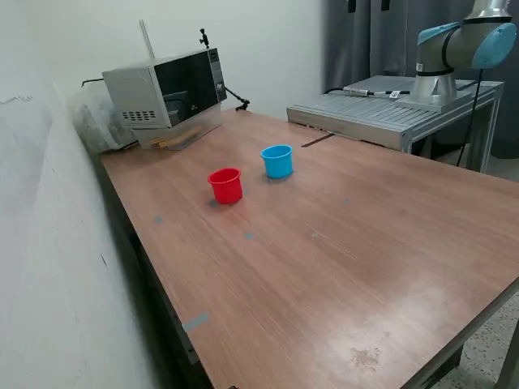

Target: Place red objects in the red bin, and blue objects in the blue bin.

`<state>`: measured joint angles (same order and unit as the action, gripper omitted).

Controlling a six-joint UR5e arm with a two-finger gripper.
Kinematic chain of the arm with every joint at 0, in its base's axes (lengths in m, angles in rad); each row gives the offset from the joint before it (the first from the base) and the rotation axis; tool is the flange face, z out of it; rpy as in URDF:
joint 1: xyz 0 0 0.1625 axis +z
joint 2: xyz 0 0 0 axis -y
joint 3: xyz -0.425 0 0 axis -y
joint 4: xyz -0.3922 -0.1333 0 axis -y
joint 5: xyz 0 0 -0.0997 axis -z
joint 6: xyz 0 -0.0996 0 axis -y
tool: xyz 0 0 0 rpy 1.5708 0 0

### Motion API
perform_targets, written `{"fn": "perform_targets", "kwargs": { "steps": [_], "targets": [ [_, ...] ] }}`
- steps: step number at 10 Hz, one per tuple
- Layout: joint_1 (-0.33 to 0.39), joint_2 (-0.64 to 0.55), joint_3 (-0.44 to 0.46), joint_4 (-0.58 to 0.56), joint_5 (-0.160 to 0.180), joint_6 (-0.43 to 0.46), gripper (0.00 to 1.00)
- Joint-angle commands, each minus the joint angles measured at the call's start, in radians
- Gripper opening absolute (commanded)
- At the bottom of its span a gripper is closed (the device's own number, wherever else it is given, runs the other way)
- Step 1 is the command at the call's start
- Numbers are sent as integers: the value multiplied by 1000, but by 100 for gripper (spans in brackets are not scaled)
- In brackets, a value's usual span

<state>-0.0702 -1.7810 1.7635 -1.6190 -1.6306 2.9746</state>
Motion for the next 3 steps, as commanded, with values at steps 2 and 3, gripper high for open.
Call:
{"fn": "perform_targets", "kwargs": {
  "steps": [2,3],
  "targets": [
    [-3,-1,-1,13,0,7,100],
    [-7,-1,-1,13,-1,6,100]
  ]
}}
